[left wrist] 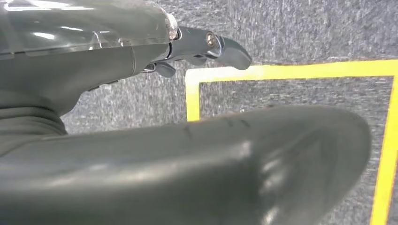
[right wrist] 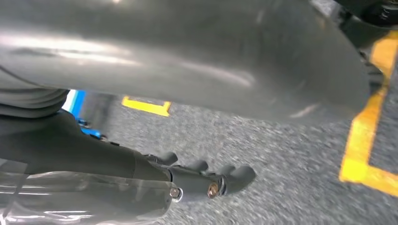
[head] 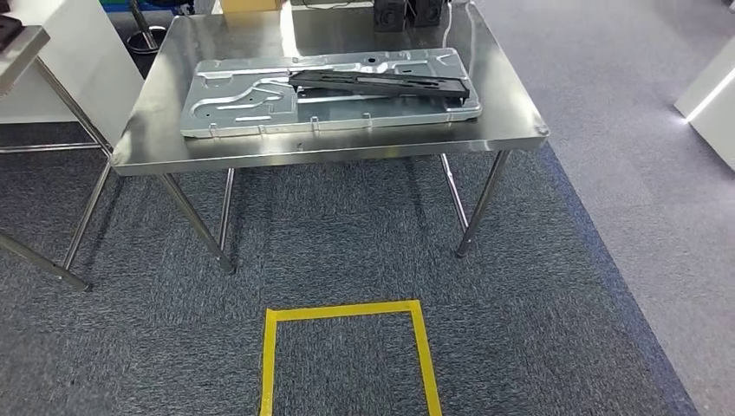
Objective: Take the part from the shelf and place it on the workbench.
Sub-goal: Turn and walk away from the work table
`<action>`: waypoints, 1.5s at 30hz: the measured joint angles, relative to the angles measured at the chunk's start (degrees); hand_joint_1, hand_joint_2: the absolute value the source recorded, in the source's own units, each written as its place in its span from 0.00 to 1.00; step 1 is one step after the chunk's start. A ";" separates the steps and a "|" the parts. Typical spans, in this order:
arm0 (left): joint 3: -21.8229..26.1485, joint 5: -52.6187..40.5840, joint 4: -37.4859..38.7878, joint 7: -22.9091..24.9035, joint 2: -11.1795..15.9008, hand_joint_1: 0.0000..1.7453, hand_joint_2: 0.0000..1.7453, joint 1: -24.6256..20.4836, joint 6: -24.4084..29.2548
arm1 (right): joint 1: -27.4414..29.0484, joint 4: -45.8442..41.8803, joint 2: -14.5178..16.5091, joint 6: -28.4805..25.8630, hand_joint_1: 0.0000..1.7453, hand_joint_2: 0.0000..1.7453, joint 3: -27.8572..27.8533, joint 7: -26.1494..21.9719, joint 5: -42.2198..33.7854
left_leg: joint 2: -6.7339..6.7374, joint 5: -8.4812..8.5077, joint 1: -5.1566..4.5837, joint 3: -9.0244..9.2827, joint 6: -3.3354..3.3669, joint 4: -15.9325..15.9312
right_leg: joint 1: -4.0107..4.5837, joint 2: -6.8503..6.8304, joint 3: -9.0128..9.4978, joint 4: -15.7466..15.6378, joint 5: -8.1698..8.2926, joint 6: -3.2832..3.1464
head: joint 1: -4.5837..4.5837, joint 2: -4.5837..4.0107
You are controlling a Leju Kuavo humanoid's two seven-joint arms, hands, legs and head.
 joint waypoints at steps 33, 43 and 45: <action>-0.07 -0.96 0.00 -1.34 0.70 0.00 0.00 -0.13 -0.68 | 0.31 0.48 0.96 1.37 0.00 0.00 0.66 7.04 -0.09 | -0.23 -3.00 -0.34 -1.07 0.42 1.34 | 0.63 -0.33 -2.35 -0.37 2.08 -1.52 | -0.13 0.00; -0.07 -1.11 0.00 -1.56 0.23 0.00 0.00 -0.33 -0.91 | 0.44 0.48 0.72 0.82 0.00 0.00 0.66 7.06 -0.16 | -0.54 -8.63 0.22 7.14 -0.10 3.12 | 0.58 -0.59 -11.06 4.00 5.99 -1.32 | -0.28 0.00; -0.07 -1.19 0.00 -1.51 0.23 0.00 0.00 -0.40 -0.95 | 0.55 0.48 0.76 0.56 0.00 0.00 0.64 6.69 -0.21 | -0.66 -9.44 -0.07 8.58 0.48 0.00 | 0.58 -0.66 -11.72 4.41 6.83 -0.62 | -0.27 0.00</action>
